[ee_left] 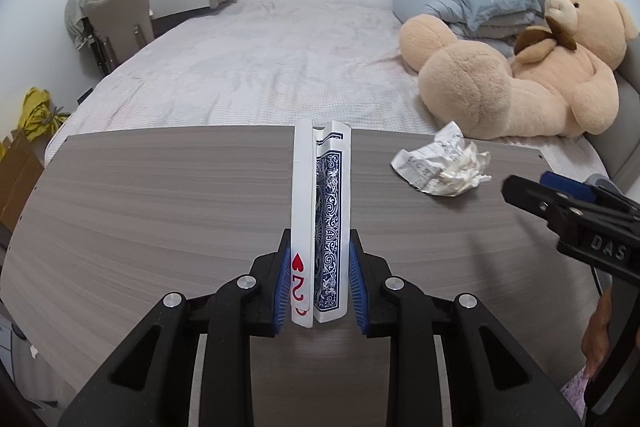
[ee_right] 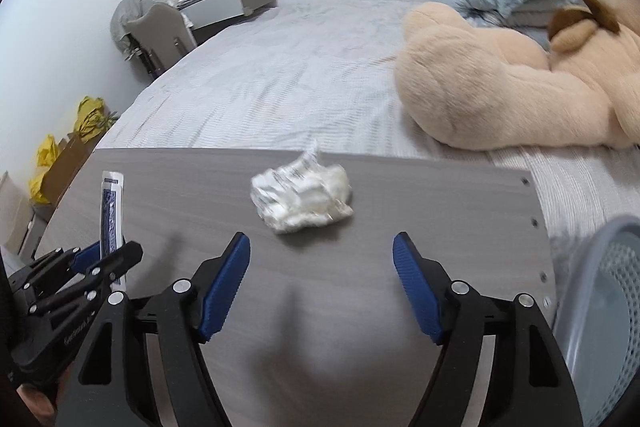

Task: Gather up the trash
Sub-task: 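Lift the card pack with the left gripper while the right gripper grasps the crumpled paper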

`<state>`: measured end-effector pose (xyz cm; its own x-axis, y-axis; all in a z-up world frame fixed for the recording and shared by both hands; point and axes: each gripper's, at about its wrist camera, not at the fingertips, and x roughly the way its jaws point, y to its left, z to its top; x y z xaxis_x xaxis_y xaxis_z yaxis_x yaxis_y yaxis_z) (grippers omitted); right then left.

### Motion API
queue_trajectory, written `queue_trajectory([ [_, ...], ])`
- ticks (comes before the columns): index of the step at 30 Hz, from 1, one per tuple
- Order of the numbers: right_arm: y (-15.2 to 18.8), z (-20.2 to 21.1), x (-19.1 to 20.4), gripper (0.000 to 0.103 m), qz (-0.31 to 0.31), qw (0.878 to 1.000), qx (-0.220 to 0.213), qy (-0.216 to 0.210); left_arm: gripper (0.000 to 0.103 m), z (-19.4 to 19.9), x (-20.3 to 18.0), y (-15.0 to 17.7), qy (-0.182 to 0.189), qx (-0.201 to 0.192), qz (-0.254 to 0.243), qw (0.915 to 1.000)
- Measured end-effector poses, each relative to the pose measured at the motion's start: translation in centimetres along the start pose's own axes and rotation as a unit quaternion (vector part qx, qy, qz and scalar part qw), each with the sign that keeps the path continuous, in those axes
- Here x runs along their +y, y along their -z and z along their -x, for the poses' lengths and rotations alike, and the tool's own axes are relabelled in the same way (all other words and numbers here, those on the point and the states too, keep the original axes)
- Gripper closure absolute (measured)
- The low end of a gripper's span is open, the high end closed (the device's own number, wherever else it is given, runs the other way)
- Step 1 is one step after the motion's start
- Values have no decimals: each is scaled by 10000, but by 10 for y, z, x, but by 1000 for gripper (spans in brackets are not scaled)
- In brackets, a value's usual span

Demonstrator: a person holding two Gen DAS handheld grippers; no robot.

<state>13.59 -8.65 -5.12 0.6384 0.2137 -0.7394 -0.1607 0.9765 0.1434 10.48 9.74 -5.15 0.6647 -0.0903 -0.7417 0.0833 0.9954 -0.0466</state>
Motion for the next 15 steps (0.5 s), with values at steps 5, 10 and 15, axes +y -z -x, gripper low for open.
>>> queue_trajectory([
  [5, -22, -24, 12, 25, 270, 9995, 121, -71, 77, 3, 13, 0, -38, -71, 177, 9998],
  [10, -36, -49, 18, 24, 501, 9982, 317, -65, 77, 2, 19, 1, -32, -88, 247, 9996],
  [15, -40, -75, 22, 23, 711, 9956, 609, 8, 77, -2, 24, 2, 15, -41, 312, 9995],
])
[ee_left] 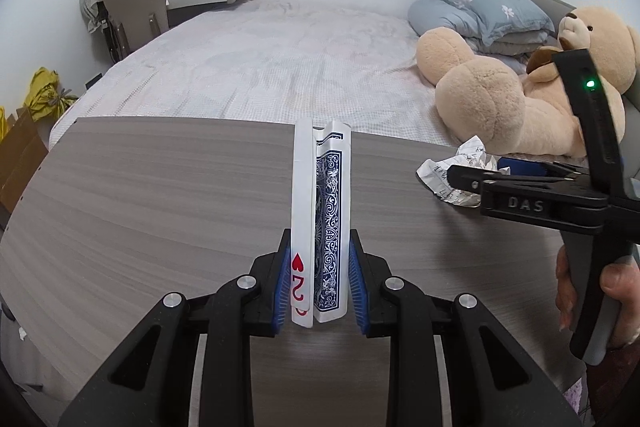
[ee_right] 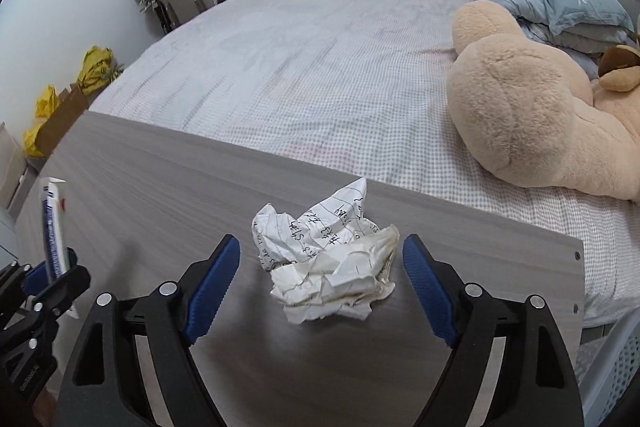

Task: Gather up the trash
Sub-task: 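Lift the card pack with the left gripper while the right gripper grasps the crumpled paper, then carry card pack and crumpled paper over the basket and open both grippers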

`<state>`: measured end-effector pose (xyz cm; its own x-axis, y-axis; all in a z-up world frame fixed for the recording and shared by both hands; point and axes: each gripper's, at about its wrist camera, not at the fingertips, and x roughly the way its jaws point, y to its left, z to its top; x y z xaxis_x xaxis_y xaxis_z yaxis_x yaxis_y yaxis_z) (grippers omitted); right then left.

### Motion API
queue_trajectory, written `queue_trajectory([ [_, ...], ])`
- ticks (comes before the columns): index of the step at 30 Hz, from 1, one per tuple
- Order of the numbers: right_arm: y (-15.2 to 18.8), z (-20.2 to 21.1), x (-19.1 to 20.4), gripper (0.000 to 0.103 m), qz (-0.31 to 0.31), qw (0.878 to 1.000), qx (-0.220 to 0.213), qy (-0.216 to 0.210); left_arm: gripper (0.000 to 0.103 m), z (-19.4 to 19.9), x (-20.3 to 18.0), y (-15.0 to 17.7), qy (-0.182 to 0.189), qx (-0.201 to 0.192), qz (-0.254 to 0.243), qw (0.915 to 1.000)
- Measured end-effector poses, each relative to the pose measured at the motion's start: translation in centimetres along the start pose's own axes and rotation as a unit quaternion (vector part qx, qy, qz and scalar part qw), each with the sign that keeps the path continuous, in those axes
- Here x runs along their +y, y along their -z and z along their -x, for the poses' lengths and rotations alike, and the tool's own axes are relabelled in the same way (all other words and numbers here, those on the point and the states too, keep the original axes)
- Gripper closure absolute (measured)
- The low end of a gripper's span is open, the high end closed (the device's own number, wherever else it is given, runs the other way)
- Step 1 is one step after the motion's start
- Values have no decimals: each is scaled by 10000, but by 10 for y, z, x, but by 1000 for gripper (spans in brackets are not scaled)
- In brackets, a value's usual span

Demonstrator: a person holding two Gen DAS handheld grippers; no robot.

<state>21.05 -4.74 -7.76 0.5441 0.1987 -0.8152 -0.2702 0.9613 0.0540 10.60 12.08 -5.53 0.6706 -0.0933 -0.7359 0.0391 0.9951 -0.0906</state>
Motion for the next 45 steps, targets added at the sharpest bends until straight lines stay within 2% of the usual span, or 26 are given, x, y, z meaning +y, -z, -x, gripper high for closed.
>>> queue_trajectory([
  [4, 0, -22, -1, 23, 42, 9995, 290, 92, 77, -2, 2, -1, 15, 5, 33, 10000],
  [10, 1, -23, 4, 24, 103, 9997, 181, 119, 77, -3, 5, -1, 13, 46, 74, 10000],
  [12, 3, -22, 5, 33, 137, 9996, 134, 193, 77, -3, 5, 0, 5, 34, 64, 10000],
  [15, 6, -18, 4, 38, 117, 9996, 103, 224, 77, -3, 4, 0, 12, 28, 50, 10000],
  [18, 12, -9, 2, 39, 41, 9996, 25, 268, 77, 0, 1, 1, 32, 13, -8, 10000],
  [24, 29, 23, -4, 39, -177, 9993, -173, 287, 77, 11, -15, 1, 87, -29, -160, 9998],
  [33, 81, 80, -25, 39, -731, 9954, -442, 446, 77, 30, -63, 11, 373, -56, -486, 9981],
  [45, 164, 167, -97, 39, -1525, 9797, -854, 985, 77, 48, -146, 20, 709, -23, -1114, 9912],
])
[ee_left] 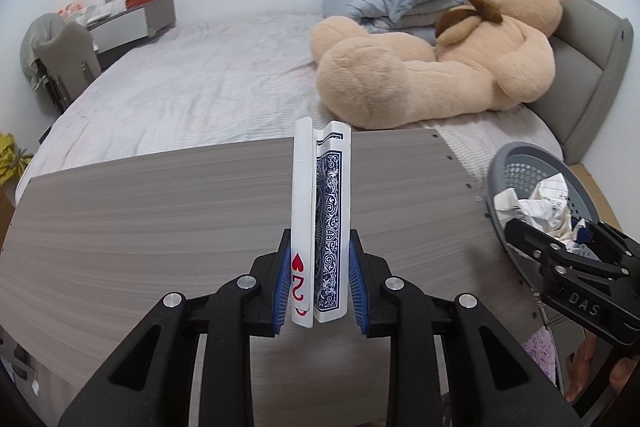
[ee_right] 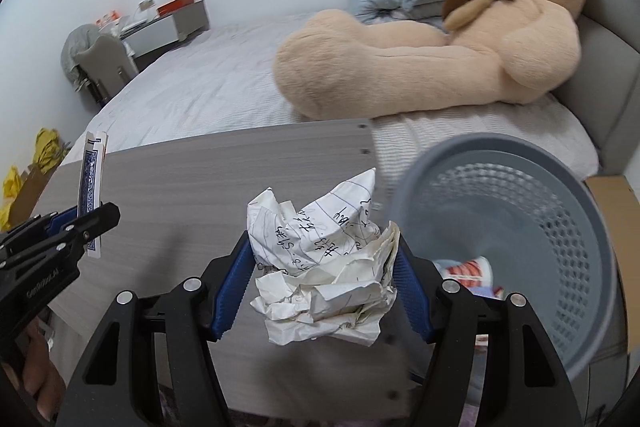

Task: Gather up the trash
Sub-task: 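Carry card pack and crumpled paper over the basket and open both grippers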

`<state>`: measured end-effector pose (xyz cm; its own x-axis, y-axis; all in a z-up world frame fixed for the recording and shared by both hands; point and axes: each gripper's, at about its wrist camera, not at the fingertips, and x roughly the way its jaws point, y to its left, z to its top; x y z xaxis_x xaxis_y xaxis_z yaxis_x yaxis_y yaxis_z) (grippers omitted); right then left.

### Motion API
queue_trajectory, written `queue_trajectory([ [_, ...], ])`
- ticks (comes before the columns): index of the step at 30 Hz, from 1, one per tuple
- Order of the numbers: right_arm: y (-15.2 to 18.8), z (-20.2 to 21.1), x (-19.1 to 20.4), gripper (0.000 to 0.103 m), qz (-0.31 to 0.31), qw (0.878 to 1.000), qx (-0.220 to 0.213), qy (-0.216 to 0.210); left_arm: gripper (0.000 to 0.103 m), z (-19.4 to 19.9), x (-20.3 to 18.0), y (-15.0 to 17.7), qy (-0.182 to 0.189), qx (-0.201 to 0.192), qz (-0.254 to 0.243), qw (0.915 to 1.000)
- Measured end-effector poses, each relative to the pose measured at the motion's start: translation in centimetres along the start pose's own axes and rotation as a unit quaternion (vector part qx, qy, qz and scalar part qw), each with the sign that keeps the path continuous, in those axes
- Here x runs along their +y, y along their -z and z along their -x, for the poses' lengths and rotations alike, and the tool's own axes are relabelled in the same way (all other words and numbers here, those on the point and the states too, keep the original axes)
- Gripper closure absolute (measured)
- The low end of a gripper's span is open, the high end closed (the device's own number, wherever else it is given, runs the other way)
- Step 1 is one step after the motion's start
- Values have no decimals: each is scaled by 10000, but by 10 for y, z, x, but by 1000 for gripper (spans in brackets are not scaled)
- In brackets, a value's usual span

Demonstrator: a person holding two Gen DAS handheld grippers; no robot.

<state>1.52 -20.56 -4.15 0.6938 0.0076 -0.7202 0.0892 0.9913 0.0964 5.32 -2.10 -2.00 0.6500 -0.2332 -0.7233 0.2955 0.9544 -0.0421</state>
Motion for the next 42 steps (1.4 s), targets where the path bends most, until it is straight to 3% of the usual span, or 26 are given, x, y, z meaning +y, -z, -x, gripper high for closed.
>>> queue_trajectory([
  [10, 19, 34, -100, 39, -785, 9960, -164, 397, 77, -16, -93, -13, 426, 132, -713, 9965],
  [18, 21, 37, -158, 39, -1139, 9909, -134, 710, 77, -34, -159, -23, 775, 245, -1083, 9908],
  [29, 14, 28, -195, 38, -1328, 9886, -127, 703, 76, -57, -211, -37, 947, 386, -1303, 9862],
  [38, 13, 26, -210, 34, -1372, 9887, -107, 590, 75, -59, -231, -42, 980, 413, -1409, 9843],
  [40, 13, 28, -213, 31, -1359, 9889, -129, 585, 73, -60, -233, -42, 933, 427, -1393, 9849],
  [42, 13, 31, -215, 27, -1358, 9888, -168, 588, 63, -61, -234, -43, 892, 450, -1376, 9854],
])
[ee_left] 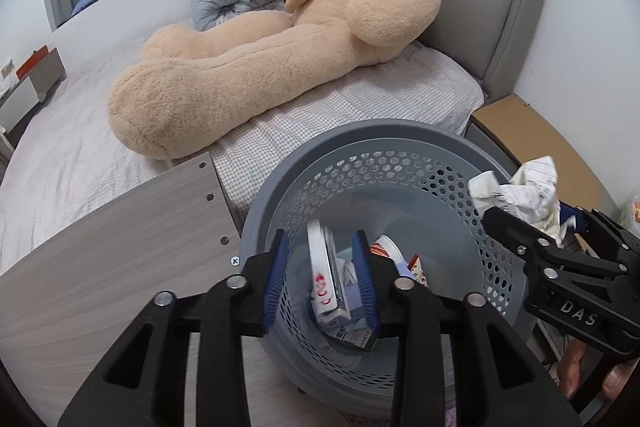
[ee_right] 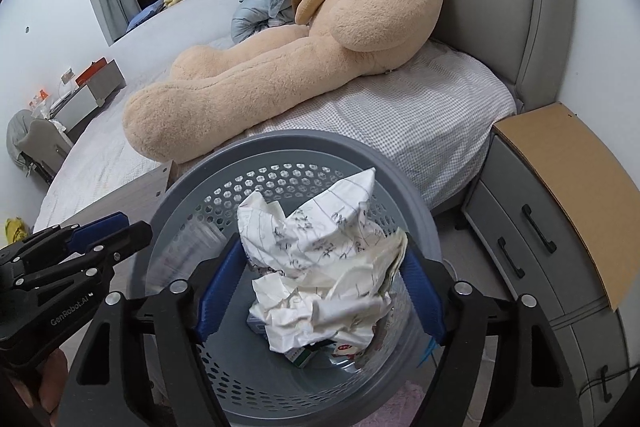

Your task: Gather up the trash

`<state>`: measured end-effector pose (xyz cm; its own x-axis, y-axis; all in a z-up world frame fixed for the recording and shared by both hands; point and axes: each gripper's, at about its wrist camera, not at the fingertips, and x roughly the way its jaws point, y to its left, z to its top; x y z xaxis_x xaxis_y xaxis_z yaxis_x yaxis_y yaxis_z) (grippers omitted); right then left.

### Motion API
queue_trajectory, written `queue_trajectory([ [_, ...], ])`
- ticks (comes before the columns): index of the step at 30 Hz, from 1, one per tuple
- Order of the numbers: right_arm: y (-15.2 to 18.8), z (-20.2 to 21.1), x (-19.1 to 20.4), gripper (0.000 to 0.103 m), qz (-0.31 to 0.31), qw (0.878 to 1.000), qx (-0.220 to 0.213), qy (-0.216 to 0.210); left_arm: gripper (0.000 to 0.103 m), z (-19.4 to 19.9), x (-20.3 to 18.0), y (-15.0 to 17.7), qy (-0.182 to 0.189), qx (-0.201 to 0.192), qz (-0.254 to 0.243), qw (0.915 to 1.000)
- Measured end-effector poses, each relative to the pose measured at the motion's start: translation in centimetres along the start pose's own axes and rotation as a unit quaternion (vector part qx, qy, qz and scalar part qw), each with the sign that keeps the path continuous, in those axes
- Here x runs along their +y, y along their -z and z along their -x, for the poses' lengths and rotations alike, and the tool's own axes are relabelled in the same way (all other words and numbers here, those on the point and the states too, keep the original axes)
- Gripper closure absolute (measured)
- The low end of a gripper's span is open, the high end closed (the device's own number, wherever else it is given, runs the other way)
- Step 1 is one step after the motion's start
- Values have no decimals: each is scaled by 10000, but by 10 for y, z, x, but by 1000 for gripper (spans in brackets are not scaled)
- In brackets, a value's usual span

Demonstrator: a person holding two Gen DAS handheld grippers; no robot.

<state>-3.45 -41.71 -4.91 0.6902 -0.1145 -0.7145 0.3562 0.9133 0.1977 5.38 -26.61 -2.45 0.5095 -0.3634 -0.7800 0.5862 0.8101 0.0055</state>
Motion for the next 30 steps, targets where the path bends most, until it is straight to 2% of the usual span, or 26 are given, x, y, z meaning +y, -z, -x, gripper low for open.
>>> queue_trajectory([
  [1, 0, 2, -2, 25, -24, 10000, -37, -26, 57, 0, 0, 0, 1, 9, 20, 10000],
  [3, -1, 4, -6, 24, -88, 9999, -93, -42, 31, 2, 2, 0, -13, -35, 89, 10000],
  [4, -1, 6, -7, 24, -128, 9998, -119, -41, 28, 6, 3, 0, -31, -112, 123, 9999],
  [11, 0, 11, -11, 23, -211, 9997, -119, 18, 27, 13, 2, -1, -117, -179, 118, 9997],
  [30, 6, 20, -3, 23, -97, 9998, -89, 125, 9, 29, 7, 3, -260, -283, 278, 9989],
])
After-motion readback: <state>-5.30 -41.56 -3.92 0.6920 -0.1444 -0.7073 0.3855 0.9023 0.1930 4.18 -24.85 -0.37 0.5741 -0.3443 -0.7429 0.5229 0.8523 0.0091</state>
